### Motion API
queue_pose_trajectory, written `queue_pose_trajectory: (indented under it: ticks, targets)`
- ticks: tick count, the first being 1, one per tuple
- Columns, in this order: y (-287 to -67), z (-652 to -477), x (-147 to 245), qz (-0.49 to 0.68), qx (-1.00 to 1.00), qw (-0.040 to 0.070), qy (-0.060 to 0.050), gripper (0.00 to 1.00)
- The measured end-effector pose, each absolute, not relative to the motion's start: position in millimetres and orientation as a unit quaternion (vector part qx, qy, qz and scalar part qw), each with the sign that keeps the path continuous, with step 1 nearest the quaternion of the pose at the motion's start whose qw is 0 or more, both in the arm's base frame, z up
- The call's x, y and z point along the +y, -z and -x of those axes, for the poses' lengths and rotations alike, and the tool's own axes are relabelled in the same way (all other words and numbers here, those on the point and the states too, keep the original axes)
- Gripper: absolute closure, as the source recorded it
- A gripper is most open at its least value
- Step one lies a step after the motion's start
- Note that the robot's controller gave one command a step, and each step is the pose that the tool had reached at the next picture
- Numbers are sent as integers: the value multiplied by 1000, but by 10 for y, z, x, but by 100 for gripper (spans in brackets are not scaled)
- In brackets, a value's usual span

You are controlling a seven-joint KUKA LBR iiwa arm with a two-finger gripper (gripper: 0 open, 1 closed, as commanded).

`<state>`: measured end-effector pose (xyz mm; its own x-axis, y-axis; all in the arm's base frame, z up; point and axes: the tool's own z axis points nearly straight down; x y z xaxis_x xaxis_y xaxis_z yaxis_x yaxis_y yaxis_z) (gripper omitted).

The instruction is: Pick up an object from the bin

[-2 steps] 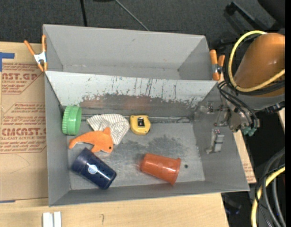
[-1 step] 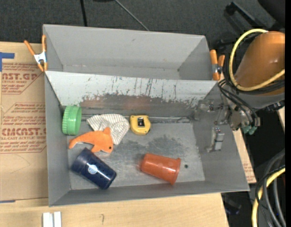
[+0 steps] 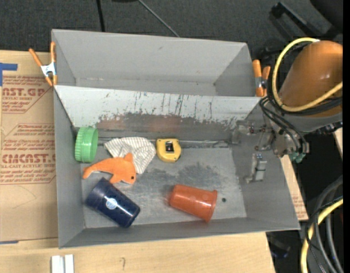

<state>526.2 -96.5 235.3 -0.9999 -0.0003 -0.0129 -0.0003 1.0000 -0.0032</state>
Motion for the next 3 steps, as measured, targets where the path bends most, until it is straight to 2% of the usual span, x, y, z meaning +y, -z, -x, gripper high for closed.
queue_pose_trajectory:
  ticks: [1,2,3]
  targets:
    - [-1632,-5247,-754,-3,1000,3,1,0]
    - [-1279,-5248,-728,2,1000,0,0,0]
    - [-911,-5190,-537,57,998,1,0,0]
